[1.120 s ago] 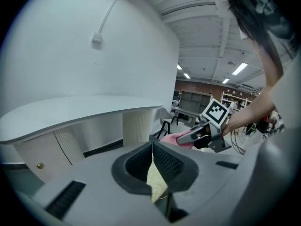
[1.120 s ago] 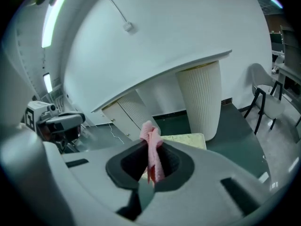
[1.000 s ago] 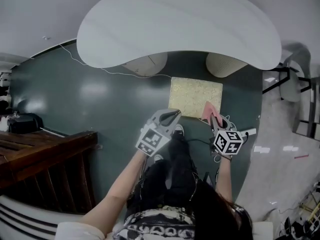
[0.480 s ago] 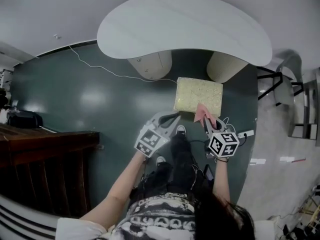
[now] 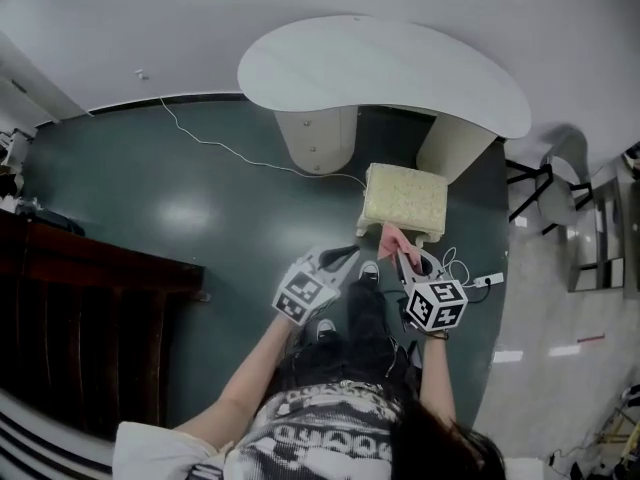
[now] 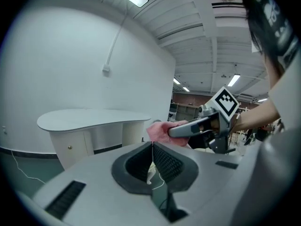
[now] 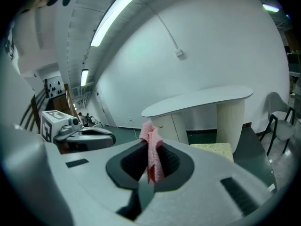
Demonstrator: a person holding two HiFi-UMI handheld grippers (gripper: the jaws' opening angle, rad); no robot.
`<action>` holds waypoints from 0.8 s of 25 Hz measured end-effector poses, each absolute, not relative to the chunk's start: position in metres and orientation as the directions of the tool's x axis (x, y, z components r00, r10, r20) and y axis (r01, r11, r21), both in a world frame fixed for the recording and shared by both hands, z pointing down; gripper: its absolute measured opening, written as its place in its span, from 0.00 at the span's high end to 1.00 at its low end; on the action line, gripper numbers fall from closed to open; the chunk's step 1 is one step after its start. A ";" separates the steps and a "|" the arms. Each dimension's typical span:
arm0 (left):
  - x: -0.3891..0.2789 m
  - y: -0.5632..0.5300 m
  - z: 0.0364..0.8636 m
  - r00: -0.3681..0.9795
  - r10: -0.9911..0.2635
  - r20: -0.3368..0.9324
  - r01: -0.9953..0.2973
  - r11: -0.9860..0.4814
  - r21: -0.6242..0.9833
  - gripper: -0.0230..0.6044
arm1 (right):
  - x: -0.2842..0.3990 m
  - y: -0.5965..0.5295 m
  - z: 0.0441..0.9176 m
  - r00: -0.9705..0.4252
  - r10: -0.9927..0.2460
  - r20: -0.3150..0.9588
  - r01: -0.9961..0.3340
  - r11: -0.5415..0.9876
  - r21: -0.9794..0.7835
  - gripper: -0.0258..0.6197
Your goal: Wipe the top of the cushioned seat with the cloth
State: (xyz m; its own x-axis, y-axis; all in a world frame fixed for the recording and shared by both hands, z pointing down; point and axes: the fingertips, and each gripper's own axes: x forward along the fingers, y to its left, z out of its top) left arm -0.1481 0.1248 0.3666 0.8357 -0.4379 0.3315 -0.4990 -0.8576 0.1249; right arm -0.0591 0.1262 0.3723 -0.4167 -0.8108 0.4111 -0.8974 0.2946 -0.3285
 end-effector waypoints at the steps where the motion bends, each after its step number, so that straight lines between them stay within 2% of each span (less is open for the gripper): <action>1: -0.154 0.134 0.365 0.835 -0.437 0.333 -0.498 -0.859 0.120 0.95 | -0.065 0.134 0.368 -0.413 -0.814 0.407 -0.900 0.297 -0.319 0.94; 11: -0.186 0.201 0.328 0.850 -0.437 0.292 -0.473 -0.879 0.060 0.95 | -0.090 0.194 0.326 -0.382 -0.853 0.357 -0.918 0.306 -0.251 0.94; 20: -0.195 0.223 0.318 0.854 -0.457 0.247 -0.482 -0.874 0.051 0.95 | -0.109 0.224 0.319 -0.391 -0.846 0.363 -0.919 0.341 -0.196 0.95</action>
